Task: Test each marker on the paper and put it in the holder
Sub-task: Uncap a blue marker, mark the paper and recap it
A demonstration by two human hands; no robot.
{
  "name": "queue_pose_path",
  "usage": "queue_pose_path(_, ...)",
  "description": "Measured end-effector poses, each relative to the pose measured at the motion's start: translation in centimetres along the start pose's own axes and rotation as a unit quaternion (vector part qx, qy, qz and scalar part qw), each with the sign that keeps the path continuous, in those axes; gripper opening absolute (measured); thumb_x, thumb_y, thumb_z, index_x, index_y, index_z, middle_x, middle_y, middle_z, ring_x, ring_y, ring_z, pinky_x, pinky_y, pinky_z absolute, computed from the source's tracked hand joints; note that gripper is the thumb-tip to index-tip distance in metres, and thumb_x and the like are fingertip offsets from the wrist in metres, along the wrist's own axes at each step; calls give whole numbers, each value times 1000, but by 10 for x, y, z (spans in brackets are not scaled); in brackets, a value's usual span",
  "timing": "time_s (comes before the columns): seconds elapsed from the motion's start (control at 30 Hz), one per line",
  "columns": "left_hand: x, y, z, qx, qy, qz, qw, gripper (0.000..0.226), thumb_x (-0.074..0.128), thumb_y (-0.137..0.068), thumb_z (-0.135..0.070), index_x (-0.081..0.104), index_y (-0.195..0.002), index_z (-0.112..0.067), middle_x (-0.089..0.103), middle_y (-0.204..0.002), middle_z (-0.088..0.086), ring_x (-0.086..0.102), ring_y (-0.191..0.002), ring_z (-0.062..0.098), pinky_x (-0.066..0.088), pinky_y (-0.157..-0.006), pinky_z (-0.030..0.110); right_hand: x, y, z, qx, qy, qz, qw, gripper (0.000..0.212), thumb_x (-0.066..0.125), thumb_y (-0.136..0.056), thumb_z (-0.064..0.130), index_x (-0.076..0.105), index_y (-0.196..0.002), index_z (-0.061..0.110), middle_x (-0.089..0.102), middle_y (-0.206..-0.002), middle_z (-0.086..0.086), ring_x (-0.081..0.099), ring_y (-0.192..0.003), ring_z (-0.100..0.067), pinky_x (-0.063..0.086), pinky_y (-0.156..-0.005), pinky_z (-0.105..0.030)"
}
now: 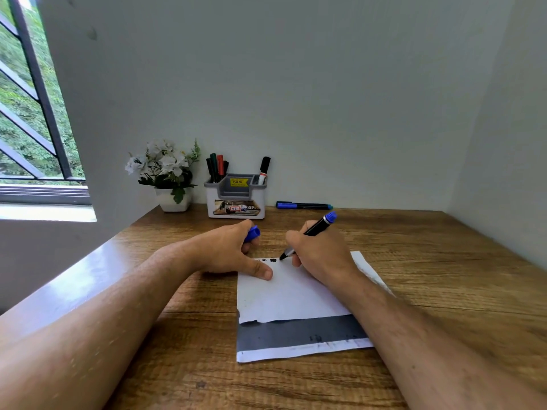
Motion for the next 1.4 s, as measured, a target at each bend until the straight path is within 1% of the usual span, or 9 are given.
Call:
queue_pose_path(0.1, 0, 0, 0, 1, 3, 0, 1000, 67, 79, -56, -70, 44, -99, -32, 59, -95, -6, 55, -81, 10, 43, -68, 28, -1, 1, 1, -3, -1, 0, 1000, 20, 64, -85, 24, 59, -67, 16, 69, -72, -8, 55, -56, -11, 41, -53, -24)
queue_pose_path(0.23, 0, 1, 0, 10, 9, -2, 1000, 66, 79, -55, -70, 45, -96, -31, 58, -90, -7, 53, -76, 9, 40, -65, 27, -2, 2, 0, 8, -13, -4, 1000, 18, 64, -84, 25, 59, -70, 16, 73, -79, -13, 53, -54, -11, 40, -53, -24)
queue_pose_path(0.43, 0, 0, 1, 13, 18, -1, 1000, 63, 81, -58, -67, 45, -95, -32, 58, -91, -7, 54, -79, 10, 43, -69, 29, -3, 3, 0, 6, -11, -11, 1000, 19, 64, -85, 25, 59, -69, 15, 72, -76, -12, 53, -53, -10, 39, -51, -23)
queue_pose_path(0.7, 0, 0, 2, 14, 23, -2, 1000, 63, 81, -58, -66, 46, -96, -31, 57, -90, -8, 53, -77, 9, 41, -66, 27, -2, 1, -3, 7, -3, -13, 1000, 18, 64, -85, 27, 62, -71, 15, 68, -70, -5, 55, -53, -8, 41, -52, -23)
queue_pose_path(0.77, 0, -1, 1, 13, 25, -3, 1000, 63, 82, -58, -66, 46, -95, -31, 57, -90, -8, 53, -77, 8, 40, -65, 27, -2, 0, -3, 11, -7, -18, 1000, 17, 64, -85, 26, 63, -73, 14, 68, -72, -7, 55, -57, -11, 42, -54, -25)
queue_pose_path(0.97, 0, 0, 1, 12, 25, 0, 1000, 62, 82, -59, -64, 46, -96, -30, 57, -91, -7, 53, -78, 10, 41, -68, 28, -1, 0, -2, 15, -8, -19, 1000, 16, 64, -86, 27, 65, -77, 13, 71, -76, -7, 55, -57, -9, 41, -53, -24)
queue_pose_path(1.13, 0, 0, 1, 12, 22, -2, 1000, 62, 82, -59, -65, 46, -96, -30, 57, -90, -7, 53, -77, 9, 40, -66, 27, -1, 0, -3, 18, -5, -20, 1000, 16, 64, -86, 26, 66, -79, 12, 73, -80, -9, 56, -59, -9, 40, -53, -23)
queue_pose_path(1.27, 0, -1, 1, 17, 29, 0, 999, 64, 83, -58, -65, 47, -96, -29, 58, -90, -6, 53, -76, 10, 41, -67, 28, -3, -1, -4, 20, -11, -29, 999, 20, 63, -86, 28, 68, -83, 9, 73, -80, -10, 57, -60, -9, 41, -55, -24)
queue_pose_path(1.4, 0, -1, 2, 16, 28, 0, 999, 63, 83, -57, -66, 47, -95, -30, 58, -90, -6, 53, -77, 9, 41, -67, 27, -3, -1, -4, 20, -11, -33, 999, 20, 63, -85, 28, 68, -80, 9, 73, -79, -11, 57, -59, -11, 42, -54, -25)
Point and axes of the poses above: each hand's wrist, its own y-axis away from the middle knuckle, its own x-axis out of the palm, z = x × y, the point moved 3 cm from there along -y, towards the middle knuckle
